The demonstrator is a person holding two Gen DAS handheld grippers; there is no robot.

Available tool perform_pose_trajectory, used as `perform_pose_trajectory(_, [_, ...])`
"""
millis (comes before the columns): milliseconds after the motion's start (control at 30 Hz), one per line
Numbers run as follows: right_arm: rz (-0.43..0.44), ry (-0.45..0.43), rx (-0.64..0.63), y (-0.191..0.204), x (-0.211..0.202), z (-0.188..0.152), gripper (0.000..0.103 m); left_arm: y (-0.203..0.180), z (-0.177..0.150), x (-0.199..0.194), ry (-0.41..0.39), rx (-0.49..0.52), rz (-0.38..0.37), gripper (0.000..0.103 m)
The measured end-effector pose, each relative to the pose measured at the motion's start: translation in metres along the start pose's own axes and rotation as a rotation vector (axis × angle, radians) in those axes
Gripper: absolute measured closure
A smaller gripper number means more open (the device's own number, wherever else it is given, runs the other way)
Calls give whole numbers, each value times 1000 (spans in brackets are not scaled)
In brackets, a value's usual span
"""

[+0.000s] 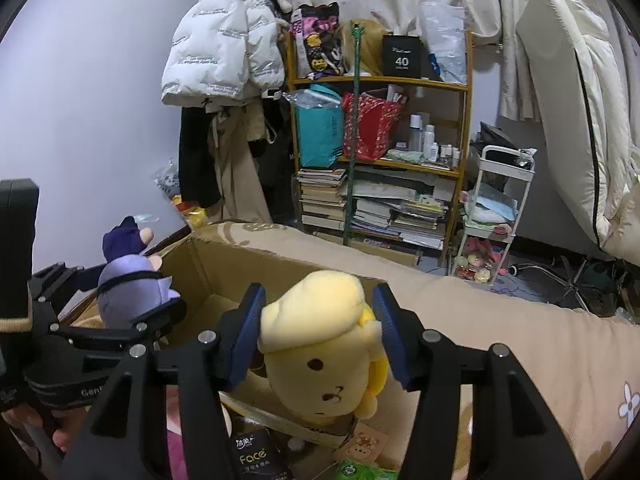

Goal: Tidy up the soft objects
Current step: 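Carry the doll and bear into the box and open both tools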

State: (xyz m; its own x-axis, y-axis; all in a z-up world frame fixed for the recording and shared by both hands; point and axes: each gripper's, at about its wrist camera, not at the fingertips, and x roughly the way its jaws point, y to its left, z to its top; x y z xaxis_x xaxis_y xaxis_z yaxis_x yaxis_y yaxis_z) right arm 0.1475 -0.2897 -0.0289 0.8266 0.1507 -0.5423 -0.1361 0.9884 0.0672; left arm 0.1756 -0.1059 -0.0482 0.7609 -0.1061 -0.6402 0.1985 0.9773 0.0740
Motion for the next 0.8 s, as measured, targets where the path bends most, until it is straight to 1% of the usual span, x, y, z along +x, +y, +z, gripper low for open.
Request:
perform_pose_trajectory(133, [27,13,22,0,1,-2,44,5,1,6,32,-21,7,17])
perform_pose_trajectory(233, [40,21,31,-1,1,-2,42,10,0,8,43,-41,-6,15])
perform_pose_trajectory(300, [35,20,36,-2,1,-2,39,12,0,7,40,-63,-29,12])
perform_pose_trajectory(367, [39,17,48,-4,0,-1,39,14,1,5,19,-82,-49,8])
perform_pose_trajectory(467, [36,11,56,-5,-2,0,39,14,1,3,8,-86,-57,5])
perform_pose_trajectory(600, [41,9,72,-9,-5,2,37,17,-1,4,19,-93,-30,5])
perform_pose_trajectory(667, [43,11,79,-10,-6,3,29,19,-2,5,35,-98,-27,5])
perform_pose_trajectory(800, [42,16,86,-12,-13,1,24,23,-7,4,50,-89,6,5])
